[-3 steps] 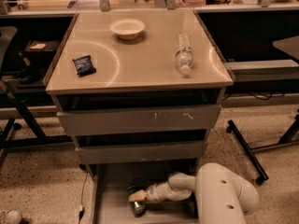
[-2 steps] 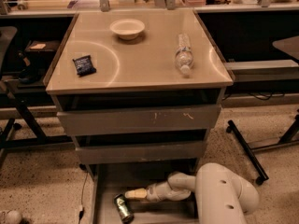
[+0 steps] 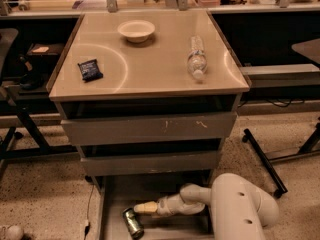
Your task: Place green can into bottom drawer
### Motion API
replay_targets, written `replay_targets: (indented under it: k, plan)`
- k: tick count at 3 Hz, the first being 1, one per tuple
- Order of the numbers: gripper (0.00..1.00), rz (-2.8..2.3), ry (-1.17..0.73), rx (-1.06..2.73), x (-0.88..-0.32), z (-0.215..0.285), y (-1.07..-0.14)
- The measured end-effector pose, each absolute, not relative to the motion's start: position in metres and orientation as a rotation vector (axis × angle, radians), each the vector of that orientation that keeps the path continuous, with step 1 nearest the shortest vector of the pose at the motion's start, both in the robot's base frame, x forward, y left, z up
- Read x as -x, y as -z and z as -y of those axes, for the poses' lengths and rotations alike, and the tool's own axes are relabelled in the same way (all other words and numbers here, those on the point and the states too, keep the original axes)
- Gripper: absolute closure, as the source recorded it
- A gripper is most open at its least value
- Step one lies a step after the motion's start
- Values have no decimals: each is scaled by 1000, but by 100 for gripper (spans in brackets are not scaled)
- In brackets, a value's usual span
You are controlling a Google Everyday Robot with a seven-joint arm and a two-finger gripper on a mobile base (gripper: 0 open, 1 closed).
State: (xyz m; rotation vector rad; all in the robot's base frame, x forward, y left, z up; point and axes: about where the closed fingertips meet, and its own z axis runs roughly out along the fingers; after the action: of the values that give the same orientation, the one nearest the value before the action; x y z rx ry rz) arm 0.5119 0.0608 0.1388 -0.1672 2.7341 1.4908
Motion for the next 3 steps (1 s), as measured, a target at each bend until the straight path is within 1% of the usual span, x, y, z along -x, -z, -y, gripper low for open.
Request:
replay_targets:
  k: [2, 3]
  plan:
    - [0, -2734, -1491, 167, -512, -61, -148]
    - [0, -2665, -1415, 118, -534, -44, -193]
